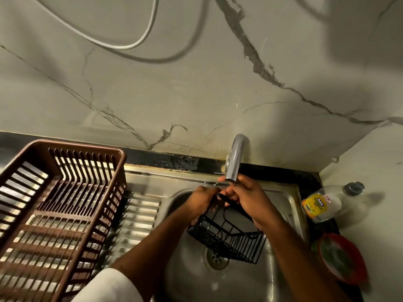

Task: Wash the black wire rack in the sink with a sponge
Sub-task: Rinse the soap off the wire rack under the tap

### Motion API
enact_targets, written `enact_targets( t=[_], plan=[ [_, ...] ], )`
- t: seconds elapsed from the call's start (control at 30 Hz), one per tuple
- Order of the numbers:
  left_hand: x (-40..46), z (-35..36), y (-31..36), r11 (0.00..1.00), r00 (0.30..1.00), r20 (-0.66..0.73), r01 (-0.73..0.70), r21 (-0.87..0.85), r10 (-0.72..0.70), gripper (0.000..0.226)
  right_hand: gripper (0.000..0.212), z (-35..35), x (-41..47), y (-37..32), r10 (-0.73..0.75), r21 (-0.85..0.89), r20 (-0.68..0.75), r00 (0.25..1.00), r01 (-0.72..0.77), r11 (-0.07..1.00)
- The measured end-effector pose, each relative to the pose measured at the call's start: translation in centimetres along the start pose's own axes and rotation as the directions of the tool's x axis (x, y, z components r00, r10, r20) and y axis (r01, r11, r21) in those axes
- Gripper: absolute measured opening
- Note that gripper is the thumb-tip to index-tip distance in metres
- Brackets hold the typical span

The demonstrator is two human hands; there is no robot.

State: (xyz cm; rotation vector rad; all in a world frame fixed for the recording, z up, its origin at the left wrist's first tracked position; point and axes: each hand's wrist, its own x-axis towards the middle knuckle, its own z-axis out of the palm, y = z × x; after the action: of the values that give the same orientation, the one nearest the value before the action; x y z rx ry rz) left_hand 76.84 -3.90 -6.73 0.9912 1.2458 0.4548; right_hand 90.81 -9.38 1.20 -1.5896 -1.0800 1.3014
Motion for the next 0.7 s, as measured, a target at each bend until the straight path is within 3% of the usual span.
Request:
enact_targets(
  t=[0.17,0.37,0.5,0.63,0.7],
  plan=[
    [-0.4,0.1,0.6,0.999,0.999,0.029,-0.021,-0.03,0.022,0.053,0.02,0.2,0.4,-0.5,0.045,0.019,0.007,0.999,-0.046,0.999],
    [-0.5,0.6,0.9,0.997,0.994,0.089,-0.069,-0.015,0.07,0.04,0.027,-0.5,0.4,0.0,0.027,-0.006,0.031,0.999,-0.027,1.0],
    [-0.7,1.3,1.1,0.995,0.987,0.13,-0.085,-0.043,0.09,0.031,0.066,-1.5,-0.1,0.0,-0.024,0.087,0.1,0.995,0.015,0.996],
    [-0.6,2.0,1.8,0.988,0.988,0.105,-0.103,-0.119,0.116,0.028,0.065,-2.0,-0.2,-1.0,-0.116,0.21,0.154,0.981,0.083,0.974],
    [-0.5,1.8,1.9,0.992,0.99,0.087,-0.1,-0.081,0.107,0.028,0.047,-2.2,-0.2,-1.5,-0.112,0.237,0.204,0.973,0.062,0.97]
  ],
)
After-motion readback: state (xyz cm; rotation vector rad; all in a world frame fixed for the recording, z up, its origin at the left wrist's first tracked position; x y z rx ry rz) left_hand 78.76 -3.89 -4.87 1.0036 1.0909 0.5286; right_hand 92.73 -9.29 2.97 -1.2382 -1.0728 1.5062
